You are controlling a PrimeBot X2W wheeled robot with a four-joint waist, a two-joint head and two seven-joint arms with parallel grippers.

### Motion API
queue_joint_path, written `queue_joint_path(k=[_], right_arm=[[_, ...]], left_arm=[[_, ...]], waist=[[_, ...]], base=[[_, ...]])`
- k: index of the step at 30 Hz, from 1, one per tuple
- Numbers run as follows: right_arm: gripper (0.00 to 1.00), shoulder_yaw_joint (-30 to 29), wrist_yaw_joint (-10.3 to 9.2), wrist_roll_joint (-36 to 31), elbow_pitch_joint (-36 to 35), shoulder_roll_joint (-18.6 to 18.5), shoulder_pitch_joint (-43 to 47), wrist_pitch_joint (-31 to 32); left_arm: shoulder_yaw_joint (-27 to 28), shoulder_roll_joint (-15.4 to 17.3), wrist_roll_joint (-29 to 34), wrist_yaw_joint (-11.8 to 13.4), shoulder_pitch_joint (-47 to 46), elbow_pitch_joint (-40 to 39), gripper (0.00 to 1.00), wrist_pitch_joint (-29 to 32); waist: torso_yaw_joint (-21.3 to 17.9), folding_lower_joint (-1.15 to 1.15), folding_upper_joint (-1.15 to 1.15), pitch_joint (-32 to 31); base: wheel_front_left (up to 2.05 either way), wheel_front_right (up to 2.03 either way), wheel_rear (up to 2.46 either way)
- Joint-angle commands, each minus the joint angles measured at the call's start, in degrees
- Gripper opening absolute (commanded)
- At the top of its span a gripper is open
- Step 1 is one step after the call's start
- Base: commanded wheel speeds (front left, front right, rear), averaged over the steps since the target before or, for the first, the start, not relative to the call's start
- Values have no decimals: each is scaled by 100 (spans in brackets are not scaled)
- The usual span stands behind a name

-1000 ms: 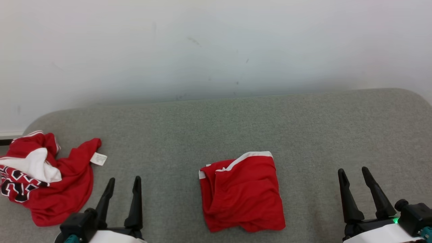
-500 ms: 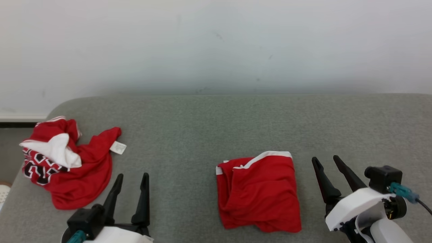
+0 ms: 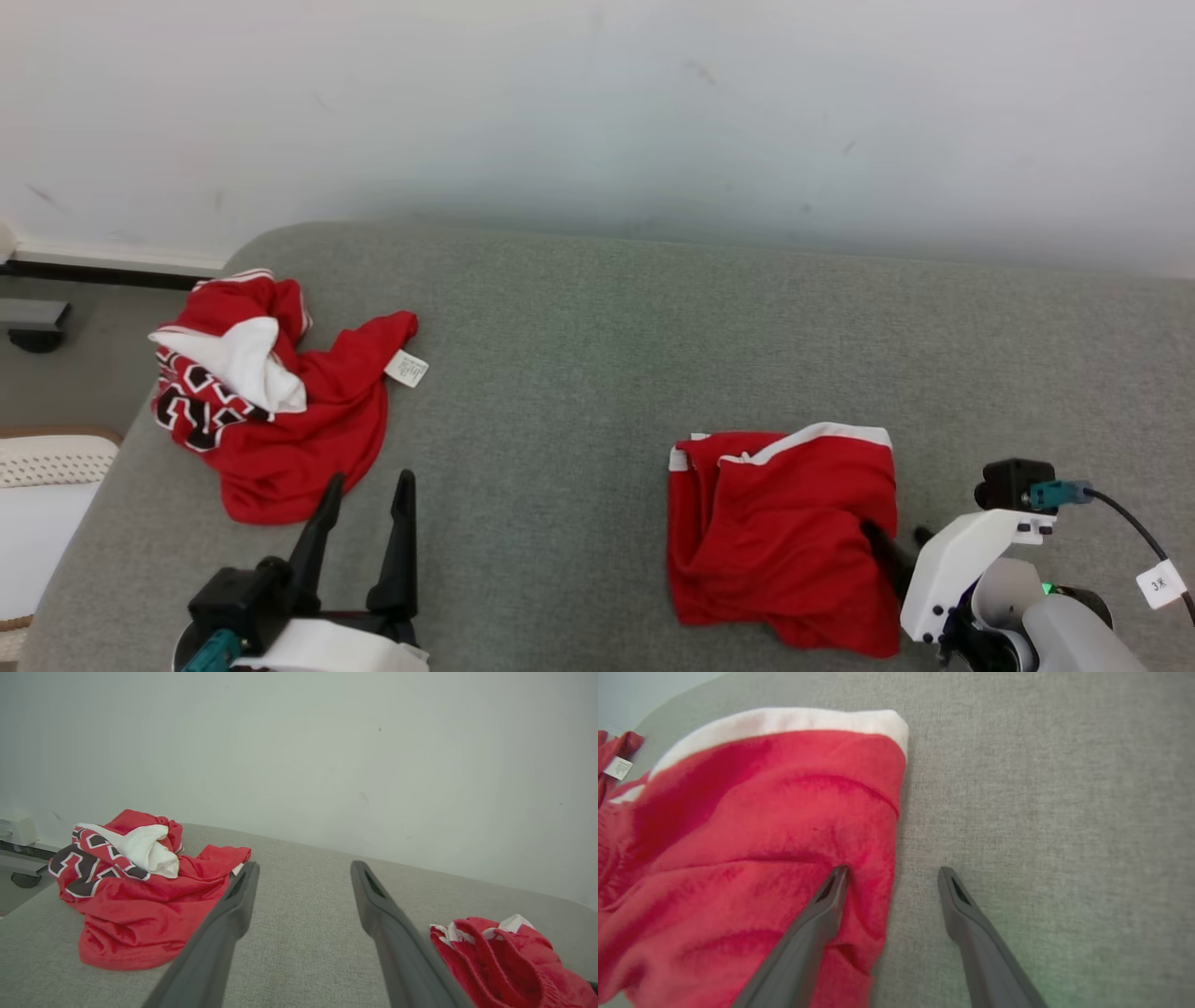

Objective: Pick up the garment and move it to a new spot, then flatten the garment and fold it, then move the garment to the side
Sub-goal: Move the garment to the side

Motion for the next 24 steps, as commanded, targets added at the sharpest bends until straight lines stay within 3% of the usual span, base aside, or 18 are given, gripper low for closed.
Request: queue_joint_path(k=[1,7,8,9,10,11,24], right_arm=[[100,-33,1,33,270,63,-89,267],[100,124,2,274,530,254,-1,826],[95,149,3,319,514,275,7,843],[50,164,3,347,504,284,6,856],[30,187,3,373,484,289,2,838],[0,205,4,388,445,291,-7,763],[0,225,1,343,172,-20,-292,-20]], left_arm=[[16,19,-34,17,-43,18,100,-3],[10,19,-44,18,-32,9,100,-3],[16,20,-42,18,-32,7,100,-3],[18,20,-41,19,-31,6,100,-3],[19,19,-36,25,-33,10,100,-3],[26,20,-32,26,-39,14,100,-3],[-27,19,61,-4,69,-15,100,-2]], waist=[[57,0,0,15],[111,0,0,32],[113,0,0,35],[112,0,0,37],[110,0,0,37],[105,0,0,35],[-346,0,0,-192]], base=[[0,0,0],[0,0,0],[0,0,0],[0,0,0],[0,0,0],[0,0,0],[0,0,0]])
